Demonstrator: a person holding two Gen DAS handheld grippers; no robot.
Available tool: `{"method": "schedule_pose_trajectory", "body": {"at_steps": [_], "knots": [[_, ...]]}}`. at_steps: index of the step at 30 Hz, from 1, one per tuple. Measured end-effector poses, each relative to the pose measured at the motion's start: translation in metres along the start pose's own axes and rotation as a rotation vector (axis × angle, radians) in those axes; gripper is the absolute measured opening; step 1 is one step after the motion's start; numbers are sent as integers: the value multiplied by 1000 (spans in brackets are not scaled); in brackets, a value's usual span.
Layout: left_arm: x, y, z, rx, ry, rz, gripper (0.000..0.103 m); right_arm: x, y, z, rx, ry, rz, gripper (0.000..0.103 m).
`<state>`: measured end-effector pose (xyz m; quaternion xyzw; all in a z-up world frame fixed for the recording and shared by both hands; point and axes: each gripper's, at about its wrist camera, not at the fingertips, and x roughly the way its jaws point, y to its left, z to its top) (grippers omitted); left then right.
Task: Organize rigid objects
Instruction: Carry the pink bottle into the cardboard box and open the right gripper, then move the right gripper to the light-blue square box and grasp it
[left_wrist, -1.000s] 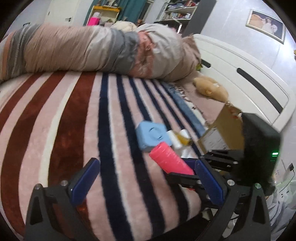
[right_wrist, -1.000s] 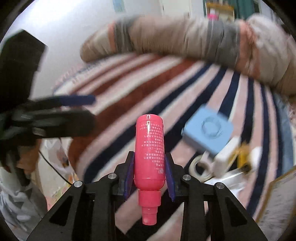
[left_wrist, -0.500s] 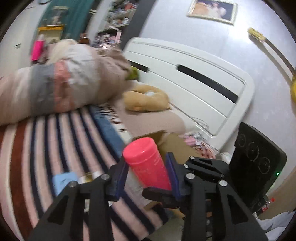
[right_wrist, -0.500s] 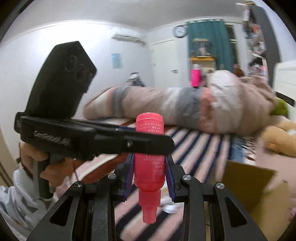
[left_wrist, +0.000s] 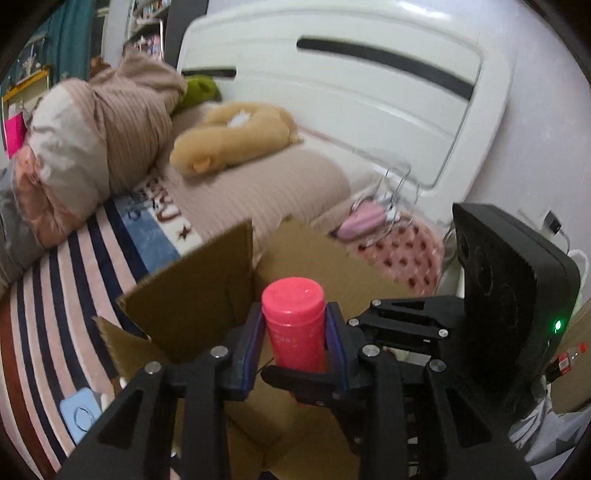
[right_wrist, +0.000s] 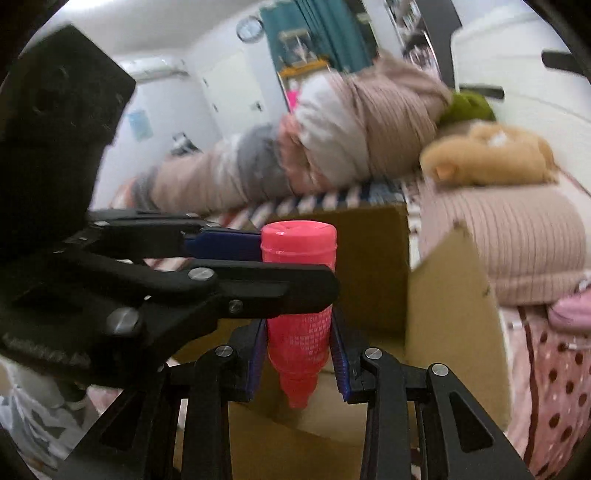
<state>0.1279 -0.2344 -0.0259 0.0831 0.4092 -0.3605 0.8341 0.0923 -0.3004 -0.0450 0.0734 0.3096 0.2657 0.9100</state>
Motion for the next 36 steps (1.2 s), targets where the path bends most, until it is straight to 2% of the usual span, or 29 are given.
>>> {"method": "schedule_pose_trajectory", "body": {"at_steps": [4,5,6,8,12,13,14,17,19,22,26,27,28,29,33,36], "knots": [[9,-6,-10,4,46,14,32,12,-2,-4,-1,89,-61,28],[10,-6,-10,8,45,28,41,10,-2,-5,3,94,-66,27],[10,-4,-10,11,33,51,57,11,-4,-4,7,101,-74,28],[2,-2,-11,10,0,96,68,11,-5,-6,9,110,-94,29],[-29,10,-13,-15,-57,104,69,1,0,-3,9,90,-131,31],[-41,14,-14,-22,-80,119,69,-3,3,-1,8,76,-141,36],[-52,17,-16,-27,-99,141,70,-6,5,1,4,63,-153,40],[-93,35,-26,-39,-160,235,79,-18,20,8,-29,12,-197,41],[-116,48,-35,-49,-180,272,79,-25,34,15,-44,-27,-171,41],[-152,79,-57,-86,-194,352,79,-28,66,23,-66,-65,-46,48],[-190,120,-94,-154,-194,434,79,-5,129,32,-137,-60,111,50],[-198,131,-104,-176,-192,445,79,3,139,32,-146,-59,133,53],[-201,139,-112,-192,-190,452,80,16,154,33,-156,-51,171,61],[-206,146,-122,-206,-188,461,82,28,163,34,-154,-34,188,66],[-216,179,-163,-265,-166,489,85,87,192,27,-145,69,218,66],[-208,199,-187,-309,-142,460,85,137,196,19,-113,152,181,66]]}}
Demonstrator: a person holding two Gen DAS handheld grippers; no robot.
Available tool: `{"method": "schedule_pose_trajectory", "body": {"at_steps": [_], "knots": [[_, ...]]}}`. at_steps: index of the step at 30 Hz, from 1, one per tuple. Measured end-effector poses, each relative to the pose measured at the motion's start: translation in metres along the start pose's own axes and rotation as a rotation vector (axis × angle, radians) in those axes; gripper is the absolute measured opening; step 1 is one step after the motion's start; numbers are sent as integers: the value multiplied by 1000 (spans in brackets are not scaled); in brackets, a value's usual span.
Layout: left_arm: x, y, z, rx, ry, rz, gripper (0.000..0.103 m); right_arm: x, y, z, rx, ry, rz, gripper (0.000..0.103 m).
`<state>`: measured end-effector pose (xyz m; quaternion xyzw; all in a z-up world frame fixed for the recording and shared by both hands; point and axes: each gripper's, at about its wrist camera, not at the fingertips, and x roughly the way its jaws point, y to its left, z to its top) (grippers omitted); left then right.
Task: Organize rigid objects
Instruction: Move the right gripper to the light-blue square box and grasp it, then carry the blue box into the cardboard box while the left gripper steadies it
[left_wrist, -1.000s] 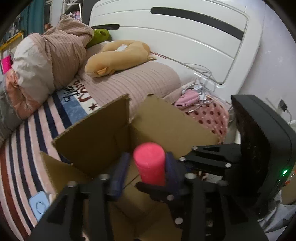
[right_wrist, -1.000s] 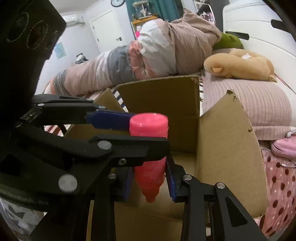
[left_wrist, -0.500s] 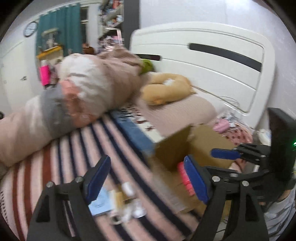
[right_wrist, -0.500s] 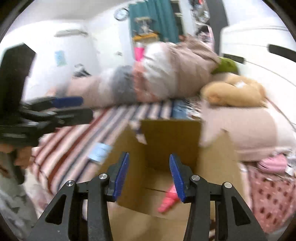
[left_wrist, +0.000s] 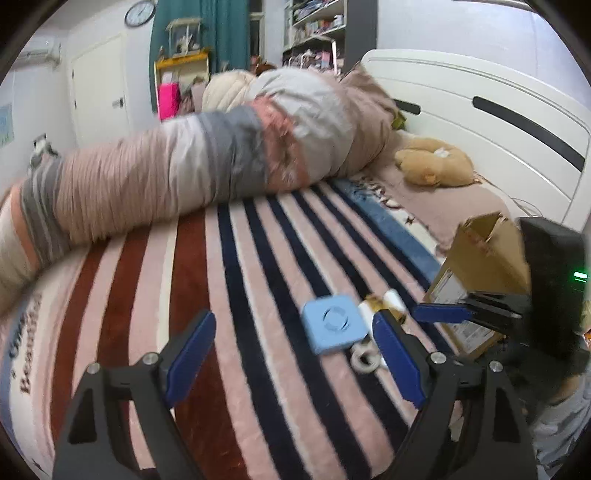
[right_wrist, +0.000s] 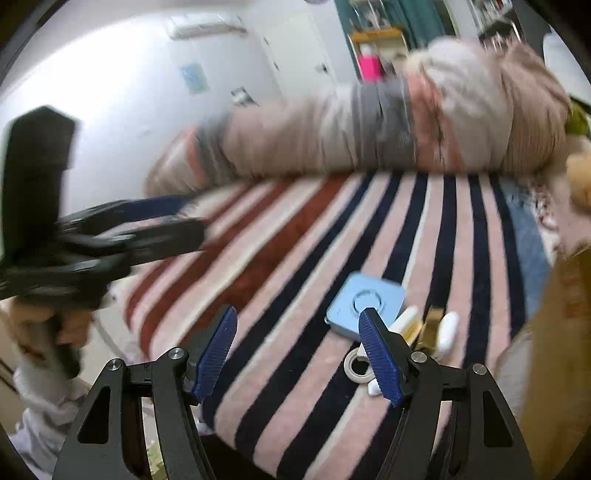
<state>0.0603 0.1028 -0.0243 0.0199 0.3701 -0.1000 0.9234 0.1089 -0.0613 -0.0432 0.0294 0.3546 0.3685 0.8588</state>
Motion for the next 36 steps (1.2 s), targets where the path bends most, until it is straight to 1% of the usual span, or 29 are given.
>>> {"method": "schedule_pose_trajectory", "body": {"at_steps": [3,4,6,7,8,9,10,11,13,17,18,19,22,23,25,28,30,33,34,35,36], "knots": [[16,17,-16,-36,29,-48,85,42,-16,0,35,68,-26,66],[23,17,-18,-46,34,-64,85,54,-21,-2,44,84,-47,66],[32,23,-27,-64,38,-87,85,80,-32,2,66,127,-129,66],[38,22,-26,-67,42,-90,85,90,-38,3,76,141,-166,66],[44,23,-28,-67,45,-90,85,100,-45,4,90,153,-194,66],[49,24,-29,-68,47,-88,85,106,-49,5,95,155,-201,66],[54,27,-32,-70,51,-84,85,113,-53,8,106,159,-205,69],[57,29,-34,-75,55,-84,85,117,-56,11,118,160,-205,79],[64,36,-37,-94,59,-90,85,126,-56,18,127,165,-192,94],[71,47,-42,-125,62,-96,85,142,-51,23,105,190,-252,101],[70,48,-43,-126,58,-96,85,145,-48,23,91,191,-263,101],[71,50,-43,-129,56,-96,85,144,-43,22,73,177,-238,101],[69,54,-42,-142,53,-93,85,142,-33,18,43,165,-81,100],[67,55,-42,-145,51,-93,85,141,-30,17,24,168,-73,99],[66,56,-42,-147,47,-91,85,138,-27,16,8,174,-105,98],[65,57,-43,-151,43,-90,85,132,-30,10,63,164,-182,98],[65,58,-43,-144,46,-88,85,136,-30,7,78,171,-185,98],[68,59,-43,-139,54,-86,85,147,-27,0,83,200,-144,98],[68,60,-44,-142,56,-84,85,151,-25,1,79,205,-163,98],[69,61,-44,-146,58,-83,85,154,-22,1,68,202,-184,95],[69,62,-45,-154,61,-85,85,157,-21,2,57,195,-198,85]]}}
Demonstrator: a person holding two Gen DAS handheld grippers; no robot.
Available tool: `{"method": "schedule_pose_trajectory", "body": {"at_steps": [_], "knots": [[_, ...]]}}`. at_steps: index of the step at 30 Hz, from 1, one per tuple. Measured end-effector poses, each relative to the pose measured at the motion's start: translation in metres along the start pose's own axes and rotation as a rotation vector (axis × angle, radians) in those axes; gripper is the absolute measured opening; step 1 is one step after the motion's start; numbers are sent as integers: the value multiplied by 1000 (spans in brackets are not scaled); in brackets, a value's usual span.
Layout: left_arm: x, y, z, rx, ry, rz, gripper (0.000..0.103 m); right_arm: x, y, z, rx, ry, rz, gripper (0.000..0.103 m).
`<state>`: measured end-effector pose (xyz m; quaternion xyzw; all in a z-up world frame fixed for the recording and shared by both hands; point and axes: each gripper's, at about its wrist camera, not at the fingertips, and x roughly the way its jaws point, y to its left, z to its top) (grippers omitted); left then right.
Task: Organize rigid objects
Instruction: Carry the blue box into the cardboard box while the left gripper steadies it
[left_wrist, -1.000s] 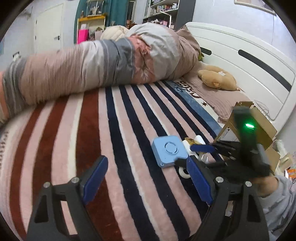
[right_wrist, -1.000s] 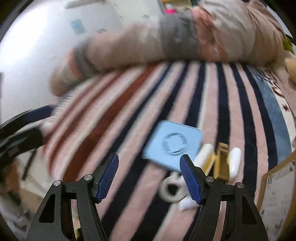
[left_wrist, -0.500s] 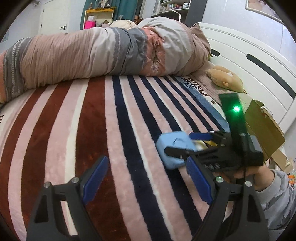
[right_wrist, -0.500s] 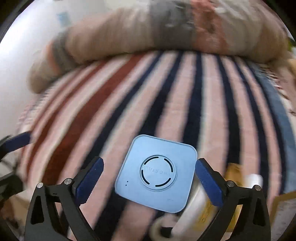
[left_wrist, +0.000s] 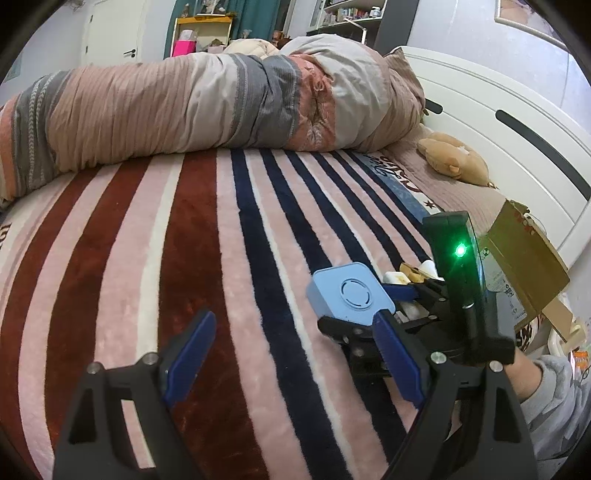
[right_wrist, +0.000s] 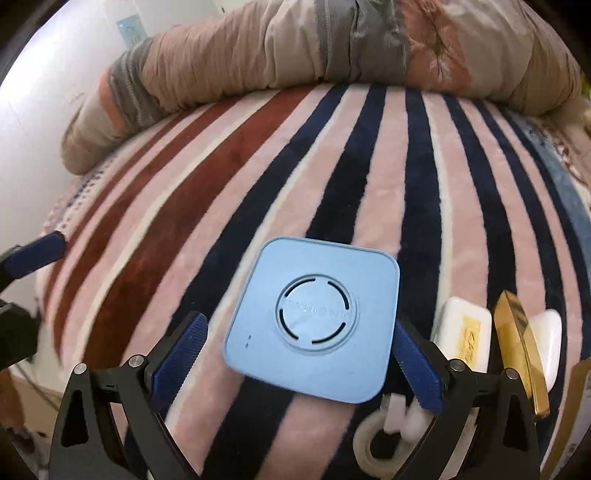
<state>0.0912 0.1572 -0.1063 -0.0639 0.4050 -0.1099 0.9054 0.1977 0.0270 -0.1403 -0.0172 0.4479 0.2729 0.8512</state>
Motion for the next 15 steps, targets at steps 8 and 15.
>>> {"method": "schedule_pose_trajectory", "body": {"at_steps": [8,15], "knots": [[-10,-16,5,-16,7,-128,85,-62,12,-19,-131,-138,74,81],[-41,-93,30,50,-35,-353,84,-180,16,-48,-239,-379,197,81]]}}
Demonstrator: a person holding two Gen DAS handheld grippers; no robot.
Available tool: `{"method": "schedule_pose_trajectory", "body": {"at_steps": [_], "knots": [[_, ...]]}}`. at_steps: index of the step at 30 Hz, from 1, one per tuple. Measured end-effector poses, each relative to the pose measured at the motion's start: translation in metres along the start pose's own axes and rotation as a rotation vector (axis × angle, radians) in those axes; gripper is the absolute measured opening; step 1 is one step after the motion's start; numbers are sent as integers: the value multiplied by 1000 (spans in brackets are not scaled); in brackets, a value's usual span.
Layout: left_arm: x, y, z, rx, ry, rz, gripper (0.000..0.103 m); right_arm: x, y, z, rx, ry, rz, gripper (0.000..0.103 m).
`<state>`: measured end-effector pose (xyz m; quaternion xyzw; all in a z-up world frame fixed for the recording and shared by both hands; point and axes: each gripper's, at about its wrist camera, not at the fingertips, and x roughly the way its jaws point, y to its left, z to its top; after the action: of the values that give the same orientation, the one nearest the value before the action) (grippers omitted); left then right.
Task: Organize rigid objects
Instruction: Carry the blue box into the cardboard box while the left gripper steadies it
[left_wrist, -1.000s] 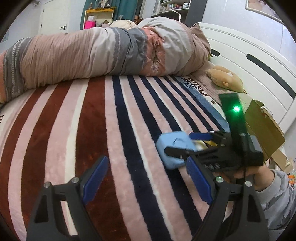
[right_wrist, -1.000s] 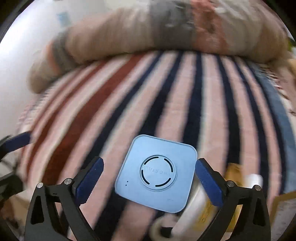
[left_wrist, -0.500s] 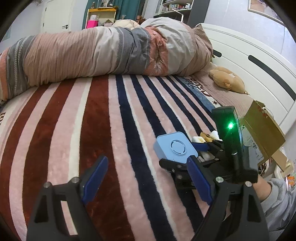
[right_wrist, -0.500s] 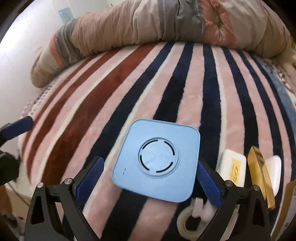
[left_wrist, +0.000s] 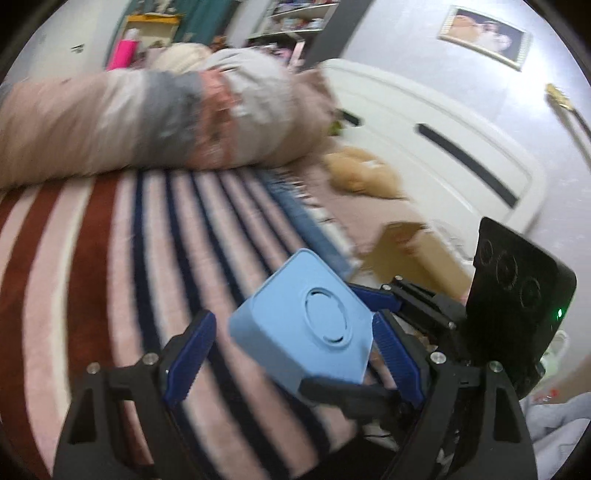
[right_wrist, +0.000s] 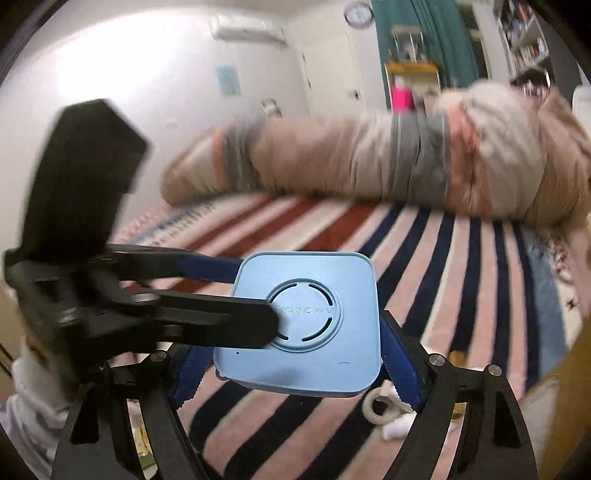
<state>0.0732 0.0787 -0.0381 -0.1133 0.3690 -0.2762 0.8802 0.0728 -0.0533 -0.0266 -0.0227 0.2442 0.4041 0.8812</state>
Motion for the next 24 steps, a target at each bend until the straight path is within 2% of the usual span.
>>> {"method": "schedule_pose_trajectory", "body": {"at_steps": [2,4,6,11,13,15,17,20,24], "knots": [[3,-24,9,24,1,-35,83,-22,3,6,-15,-55,-6,81],[10,-51,20,37,11,-83,74,-54,-3,10,-26,-124,-8,81],[21,-79,31,59,19,-125,58,-81,-11,5,-33,-166,-34,81],[61,-148,46,175,61,-127,49,-135,-51,-7,17,-214,-118,81],[80,-171,49,205,82,-127,46,-151,-72,-16,54,-209,-159,80],[101,-189,52,216,103,-123,36,-164,-92,-26,105,-190,-187,80],[120,-201,51,225,132,-130,34,-171,-111,-36,159,-166,-198,80],[150,-220,45,261,182,-115,33,-178,-136,-53,226,-121,-211,79],[184,-230,38,288,258,-84,33,-175,-156,-65,244,-20,-261,79]]}}
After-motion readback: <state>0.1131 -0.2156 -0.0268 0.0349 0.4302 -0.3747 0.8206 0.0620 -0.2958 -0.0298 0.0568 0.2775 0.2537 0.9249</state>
